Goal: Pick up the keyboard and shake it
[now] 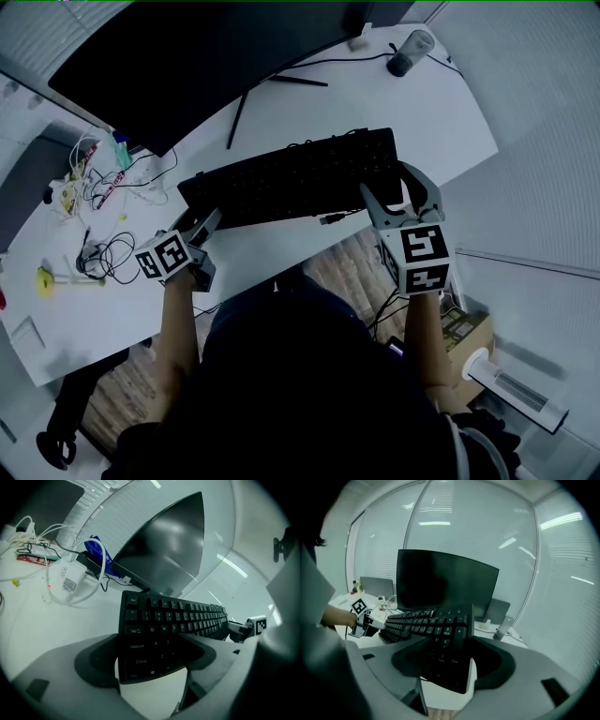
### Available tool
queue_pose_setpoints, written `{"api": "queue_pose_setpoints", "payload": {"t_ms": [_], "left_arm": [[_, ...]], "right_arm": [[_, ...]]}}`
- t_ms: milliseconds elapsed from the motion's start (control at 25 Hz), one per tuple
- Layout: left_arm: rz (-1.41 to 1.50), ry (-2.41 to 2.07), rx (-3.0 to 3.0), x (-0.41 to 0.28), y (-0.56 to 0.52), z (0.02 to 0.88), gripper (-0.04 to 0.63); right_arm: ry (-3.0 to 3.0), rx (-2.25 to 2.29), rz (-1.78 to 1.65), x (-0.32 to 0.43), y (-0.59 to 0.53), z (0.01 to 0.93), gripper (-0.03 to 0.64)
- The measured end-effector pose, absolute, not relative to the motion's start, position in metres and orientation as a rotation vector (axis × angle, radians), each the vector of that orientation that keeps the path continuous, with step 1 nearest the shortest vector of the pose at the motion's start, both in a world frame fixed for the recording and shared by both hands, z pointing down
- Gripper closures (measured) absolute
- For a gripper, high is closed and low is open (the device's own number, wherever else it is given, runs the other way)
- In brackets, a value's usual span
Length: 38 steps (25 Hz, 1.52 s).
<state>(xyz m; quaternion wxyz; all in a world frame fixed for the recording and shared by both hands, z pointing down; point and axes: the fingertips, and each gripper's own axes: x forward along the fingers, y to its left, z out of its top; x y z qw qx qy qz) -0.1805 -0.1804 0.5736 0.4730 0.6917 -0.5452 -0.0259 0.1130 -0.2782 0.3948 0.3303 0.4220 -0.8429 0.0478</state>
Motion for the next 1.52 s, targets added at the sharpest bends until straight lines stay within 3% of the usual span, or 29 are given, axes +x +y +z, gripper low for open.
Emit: {"api": "queue_pose_setpoints", "payload": {"t_ms": [400,960,1240,1520], "left_arm": [[-0.092,-1.345,1.711,-0.176,-0.183,0.564,0.215],[0.351,-1.935,2.031,-0.208,-0.19,0.389,0.215],[0.622,-1.995,2.097,-0.198,-0.187,0.362,0.215],[0.743,-2.021,2.112,-0.197,-0.188,0.351,0.215]], "right_arm": [[-2.237,1.144,0.097,0.117,-0.278,0.382,0.328],[-2.439,1.102,1.081,0.137,-0.271,0.486,0.328],[-2.365,0.96,1.467,0.117,-0.245,0.539,0.33],[-2.33,0.888,1.625,0.101,-0.23,0.562,0.33]]}}
